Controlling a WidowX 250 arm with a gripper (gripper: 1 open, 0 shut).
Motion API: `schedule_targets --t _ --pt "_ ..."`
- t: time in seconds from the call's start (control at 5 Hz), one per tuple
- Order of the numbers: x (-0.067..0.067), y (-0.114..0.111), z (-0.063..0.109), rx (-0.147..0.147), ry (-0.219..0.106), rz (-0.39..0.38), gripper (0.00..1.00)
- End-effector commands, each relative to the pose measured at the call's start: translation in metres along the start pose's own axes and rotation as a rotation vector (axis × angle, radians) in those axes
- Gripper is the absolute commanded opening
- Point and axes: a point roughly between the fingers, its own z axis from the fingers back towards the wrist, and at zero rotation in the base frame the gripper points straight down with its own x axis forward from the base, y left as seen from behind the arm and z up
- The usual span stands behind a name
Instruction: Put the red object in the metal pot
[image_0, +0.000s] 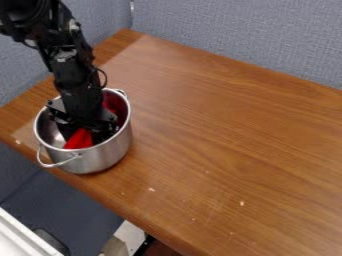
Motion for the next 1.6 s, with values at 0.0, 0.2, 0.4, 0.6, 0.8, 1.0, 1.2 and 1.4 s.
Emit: schedule_targets --t 0.0,0.2,0.4,0.6,0.8,1.0,1.2,1.4 --pt "0.005 -0.001 0.022 0.022 -0.058 0.006 1.0" --pt "0.008 -0.001 0.027 0.006 -0.074 0.007 1.0" --pt "0.01 -0.001 0.031 0.003 -0.079 0.01 1.0" --pt "0.013 -0.002 0.038 0.006 -0.088 0.011 1.0" --pt "0.017 -0.002 0.05 0.023 -0.121 0.009 1.0" --pt "0.02 -0.002 0.065 0.036 -0.143 0.01 1.0" --pt "0.022 -0.003 0.073 0.043 -0.157 0.003 1.0" --pt "0.023 -0.004 0.072 0.041 -0.159 0.003 1.0"
